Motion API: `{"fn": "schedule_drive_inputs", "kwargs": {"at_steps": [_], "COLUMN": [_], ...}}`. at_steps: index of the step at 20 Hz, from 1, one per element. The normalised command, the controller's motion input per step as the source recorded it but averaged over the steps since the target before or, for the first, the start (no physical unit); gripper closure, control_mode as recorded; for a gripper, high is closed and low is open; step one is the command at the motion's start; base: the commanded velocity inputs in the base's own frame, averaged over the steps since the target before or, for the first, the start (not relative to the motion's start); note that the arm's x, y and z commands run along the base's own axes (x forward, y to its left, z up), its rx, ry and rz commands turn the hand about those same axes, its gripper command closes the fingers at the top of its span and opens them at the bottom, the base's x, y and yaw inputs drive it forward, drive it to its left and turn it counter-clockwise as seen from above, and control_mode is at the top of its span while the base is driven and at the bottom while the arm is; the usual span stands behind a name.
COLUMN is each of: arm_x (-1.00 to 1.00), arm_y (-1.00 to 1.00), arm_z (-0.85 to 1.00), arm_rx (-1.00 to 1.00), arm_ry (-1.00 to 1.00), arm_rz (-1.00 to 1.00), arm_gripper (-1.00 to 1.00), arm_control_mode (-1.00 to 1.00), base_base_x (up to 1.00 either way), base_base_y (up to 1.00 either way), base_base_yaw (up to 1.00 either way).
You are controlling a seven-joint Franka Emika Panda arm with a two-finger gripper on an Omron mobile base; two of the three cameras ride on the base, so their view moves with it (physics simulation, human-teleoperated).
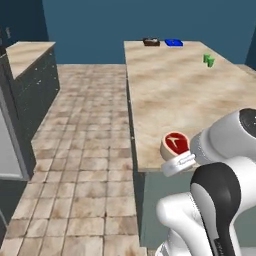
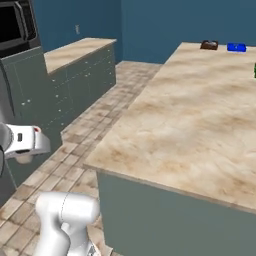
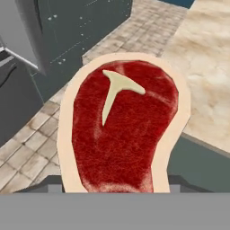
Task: Gather the lemon wedge and squash from the fridge and place them on a tray on the dining counter. Then gather the chicken drumstick and steak from the fridge and place them on the other tray.
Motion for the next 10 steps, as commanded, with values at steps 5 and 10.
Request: {"fn": "schedule_drive_inputs", "kwargs": {"at_steps": [5,10], "arm_x": [0.0,0.0], "arm_y": [0.0,0.0], "arm_z": [0.0,0.0], "arm_rx": [0.0,0.0], "arm_ry": [0.0,0.0], "arm_rz": [0.0,0.0], "arm_gripper": [1.0,1.0], "arm_control_mode": [1.0,1.0], "base_base_x": [-0.02,-0.07], "base_base_y": [-0.86,-0.99], "base_base_yaw": [-0.21,-0.2]}}
